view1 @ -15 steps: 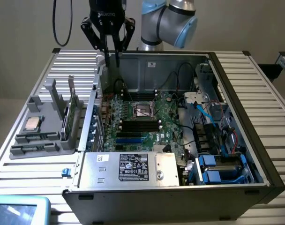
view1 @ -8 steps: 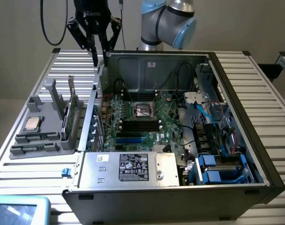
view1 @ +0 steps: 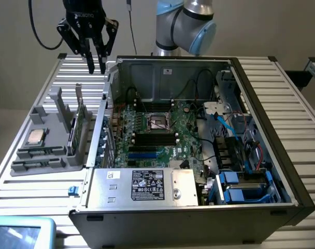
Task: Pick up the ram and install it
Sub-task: 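Reach for the ram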
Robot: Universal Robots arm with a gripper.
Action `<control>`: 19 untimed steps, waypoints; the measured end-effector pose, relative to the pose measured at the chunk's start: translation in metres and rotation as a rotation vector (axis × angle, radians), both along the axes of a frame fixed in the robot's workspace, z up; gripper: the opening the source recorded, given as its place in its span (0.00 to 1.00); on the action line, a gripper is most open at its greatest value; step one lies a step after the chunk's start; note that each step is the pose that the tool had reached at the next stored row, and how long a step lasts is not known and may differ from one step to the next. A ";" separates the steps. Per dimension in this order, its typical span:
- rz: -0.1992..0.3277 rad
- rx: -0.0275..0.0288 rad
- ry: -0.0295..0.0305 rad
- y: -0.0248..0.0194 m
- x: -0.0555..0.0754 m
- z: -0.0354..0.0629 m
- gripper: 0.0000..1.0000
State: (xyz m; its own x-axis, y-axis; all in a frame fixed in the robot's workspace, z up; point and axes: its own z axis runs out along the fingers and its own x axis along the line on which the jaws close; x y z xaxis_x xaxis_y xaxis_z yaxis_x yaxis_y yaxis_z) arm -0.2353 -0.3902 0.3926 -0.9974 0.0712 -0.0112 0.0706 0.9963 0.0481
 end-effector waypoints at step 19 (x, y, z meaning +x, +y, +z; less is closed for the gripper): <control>0.000 0.0000 0.0039 0.0001 -0.086 0.0000 0.35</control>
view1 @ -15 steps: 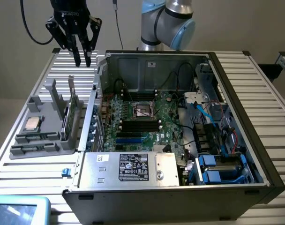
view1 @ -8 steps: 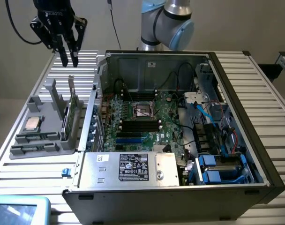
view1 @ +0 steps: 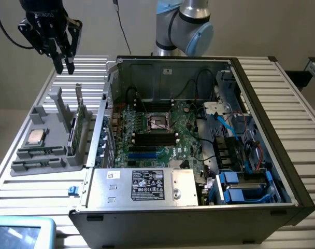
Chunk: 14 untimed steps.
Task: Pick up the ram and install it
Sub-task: 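Reach for the ram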
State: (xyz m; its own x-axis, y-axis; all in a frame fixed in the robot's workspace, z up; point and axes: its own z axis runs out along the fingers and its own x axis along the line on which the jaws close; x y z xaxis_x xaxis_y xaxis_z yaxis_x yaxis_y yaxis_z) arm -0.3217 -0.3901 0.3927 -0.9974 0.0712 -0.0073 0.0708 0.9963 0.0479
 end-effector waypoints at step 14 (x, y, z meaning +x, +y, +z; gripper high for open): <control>0.000 0.0000 0.0004 0.0000 -0.064 0.0000 0.35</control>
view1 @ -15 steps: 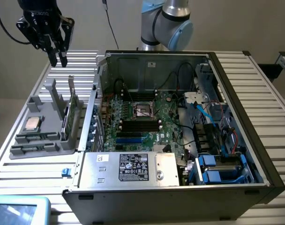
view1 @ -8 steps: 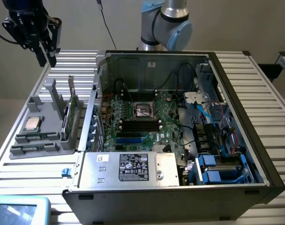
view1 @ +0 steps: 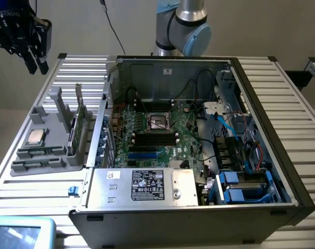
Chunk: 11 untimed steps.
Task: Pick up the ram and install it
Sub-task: 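Reach for the ram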
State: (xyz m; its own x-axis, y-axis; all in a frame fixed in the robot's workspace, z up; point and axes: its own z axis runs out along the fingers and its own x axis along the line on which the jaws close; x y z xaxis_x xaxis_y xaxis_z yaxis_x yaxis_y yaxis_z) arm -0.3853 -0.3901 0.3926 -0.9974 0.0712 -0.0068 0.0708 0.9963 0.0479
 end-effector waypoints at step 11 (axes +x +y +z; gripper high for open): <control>0.000 -0.0001 0.0002 0.0000 -0.050 0.0000 0.35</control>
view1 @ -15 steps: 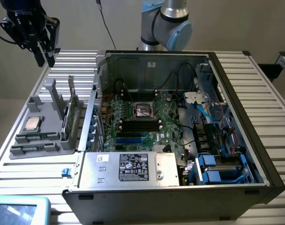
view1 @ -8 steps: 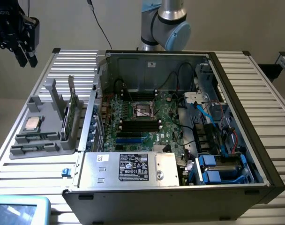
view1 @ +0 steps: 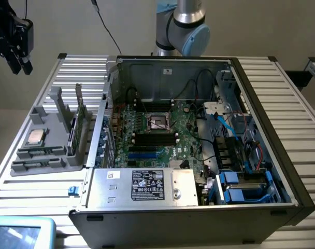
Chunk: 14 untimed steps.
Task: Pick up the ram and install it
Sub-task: 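Reach for the ram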
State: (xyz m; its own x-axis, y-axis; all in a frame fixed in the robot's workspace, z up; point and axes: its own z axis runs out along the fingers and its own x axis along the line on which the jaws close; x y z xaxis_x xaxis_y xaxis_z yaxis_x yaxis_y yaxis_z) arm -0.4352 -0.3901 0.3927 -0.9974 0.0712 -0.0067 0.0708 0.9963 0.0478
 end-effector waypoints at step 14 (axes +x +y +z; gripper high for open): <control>0.141 0.0001 -0.0002 0.0000 -0.002 0.0000 0.35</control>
